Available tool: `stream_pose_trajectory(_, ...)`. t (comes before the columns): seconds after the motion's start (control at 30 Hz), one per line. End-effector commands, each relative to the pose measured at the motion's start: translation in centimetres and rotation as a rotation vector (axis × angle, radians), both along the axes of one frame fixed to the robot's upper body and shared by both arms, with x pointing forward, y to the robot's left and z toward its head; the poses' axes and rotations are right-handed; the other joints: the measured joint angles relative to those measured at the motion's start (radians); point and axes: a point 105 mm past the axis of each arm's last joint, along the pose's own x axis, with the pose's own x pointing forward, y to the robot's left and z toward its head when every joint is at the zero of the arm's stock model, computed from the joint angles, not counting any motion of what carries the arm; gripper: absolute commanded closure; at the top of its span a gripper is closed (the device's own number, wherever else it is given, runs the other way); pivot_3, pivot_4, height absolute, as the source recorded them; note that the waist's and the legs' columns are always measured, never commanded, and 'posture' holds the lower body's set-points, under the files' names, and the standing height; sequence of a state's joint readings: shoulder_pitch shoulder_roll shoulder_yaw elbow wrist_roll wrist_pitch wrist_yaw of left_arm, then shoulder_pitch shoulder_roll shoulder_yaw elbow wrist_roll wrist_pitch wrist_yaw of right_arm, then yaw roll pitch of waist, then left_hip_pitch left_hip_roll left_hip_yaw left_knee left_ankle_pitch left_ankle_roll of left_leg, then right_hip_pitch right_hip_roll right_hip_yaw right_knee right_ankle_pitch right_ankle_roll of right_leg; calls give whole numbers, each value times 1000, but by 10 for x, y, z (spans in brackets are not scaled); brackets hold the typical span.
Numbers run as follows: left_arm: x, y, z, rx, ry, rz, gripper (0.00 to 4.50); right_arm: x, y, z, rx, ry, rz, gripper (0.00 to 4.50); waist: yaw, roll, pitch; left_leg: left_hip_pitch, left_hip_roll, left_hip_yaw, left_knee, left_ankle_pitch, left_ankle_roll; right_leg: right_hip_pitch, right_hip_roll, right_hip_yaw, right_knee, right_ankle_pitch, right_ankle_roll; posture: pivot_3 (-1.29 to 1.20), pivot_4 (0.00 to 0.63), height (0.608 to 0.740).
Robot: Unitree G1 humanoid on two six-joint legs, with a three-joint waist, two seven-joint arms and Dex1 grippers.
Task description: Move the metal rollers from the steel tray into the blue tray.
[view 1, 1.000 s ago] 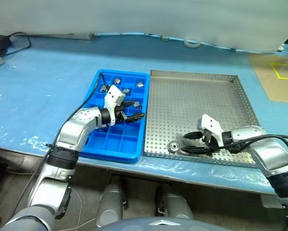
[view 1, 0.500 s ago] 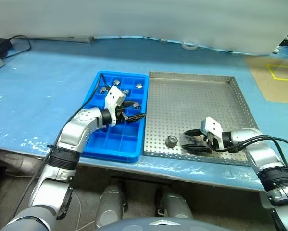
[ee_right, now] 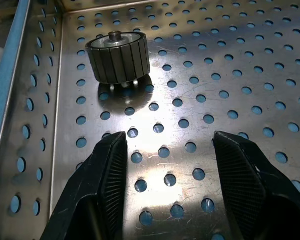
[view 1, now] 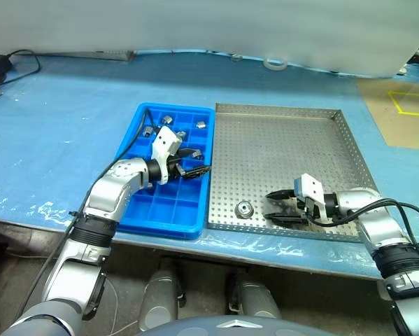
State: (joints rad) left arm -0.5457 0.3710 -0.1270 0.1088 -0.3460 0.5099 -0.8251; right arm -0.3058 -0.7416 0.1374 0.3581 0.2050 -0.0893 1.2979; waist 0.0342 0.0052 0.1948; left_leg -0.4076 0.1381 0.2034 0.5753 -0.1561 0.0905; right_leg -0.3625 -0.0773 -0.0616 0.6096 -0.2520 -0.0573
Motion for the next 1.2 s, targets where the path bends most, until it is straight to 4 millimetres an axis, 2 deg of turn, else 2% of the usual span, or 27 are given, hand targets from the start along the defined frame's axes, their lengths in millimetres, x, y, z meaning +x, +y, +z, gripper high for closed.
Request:
stream_pose_trajectory(0.03,0,2,4,-5,-29,0,327,-5,-2,-3,6,7,41,1607,2,0,0,0,0,0,0,0,0,0,0,0,0,0,0,-150,150,740)
stream_pose_trajectory(0.3,-1,2,4,-7,-31,0,327,5,-13,4,33,-61,16,1607,3,0,0,-4,0,0,0,0,1,-3,0,0,-2,0,0,-143,150,740)
stream_pose_trajectory(0.53,-2,1,4,-9,-32,-1,327,20,-37,27,65,-162,-63,1607,4,0,0,-5,0,0,0,-1,1,-4,0,0,-2,0,0,-139,150,740)
stream_pose_trajectory(0.57,-2,1,4,-11,-32,-2,327,22,-34,33,74,-177,-62,1607,4,0,0,-6,0,0,0,-1,1,-5,0,0,-2,0,0,-139,150,740)
stream_pose_trajectory(0.6,-3,1,4,-12,-32,-2,327,36,-2,66,107,-225,-31,1607,4,1,1,-7,0,0,0,-1,1,-6,0,0,-2,0,0,-139,150,740)
stream_pose_trajectory(0.63,-3,0,5,-13,-33,-3,327,41,26,95,128,-263,-6,1607,-5,4,3,-7,0,0,0,-1,1,-7,0,0,-1,0,0,-139,150,740)
stream_pose_trajectory(0.67,-3,0,5,-15,-33,-3,327,40,44,114,137,-283,6,1607,-18,7,4,-9,0,0,0,0,1,-9,0,0,0,0,0,-139,150,740)
stream_pose_trajectory(0.7,-3,0,5,-16,-34,-4,327,39,53,125,147,-291,0,1607,-23,7,4,-12,0,1,0,2,3,-14,0,0,2,1,-1,-139,150,740)
stream_pose_trajectory(0.77,-3,-1,6,-19,-34,-6,327,38,53,135,171,-278,-35,1607,-16,6,3,-13,1,1,0,4,1,-20,0,1,8,1,-1,-139,150,740)
stream_pose_trajectory(0.87,-2,-2,7,-22,-35,-8,327,30,54,148,219,-235,-51,1607,16,4,2,-13,6,1,-4,5,-7,-19,2,-4,6,0,-1,-152,150,740)
stream_pose_trajectory(1.03,-2,-4,7,-23,-35,-12,327,20,50,133,151,-177,-49,1607,24,5,3,-17,4,1,-4,3,-4,-18,2,-4,-1,0,-1,-155,150,740)
stream_pose_trajectory(1.13,-3,-5,9,-26,-37,-14,327,12,45,97,17,-140,-28,1607,21,5,3,-17,3,1,-4,2,-3,-18,1,-3,-1,0,-1,-155,150,740)
stream_pose_trajectory(1.2,-2,-5,9,-27,-38,-14,327,4,49,85,17,-91,-7,1607,18,5,3,-17,3,1,-4,2,-3,-18,1,-4,-1,0,-1,-151,150,740)
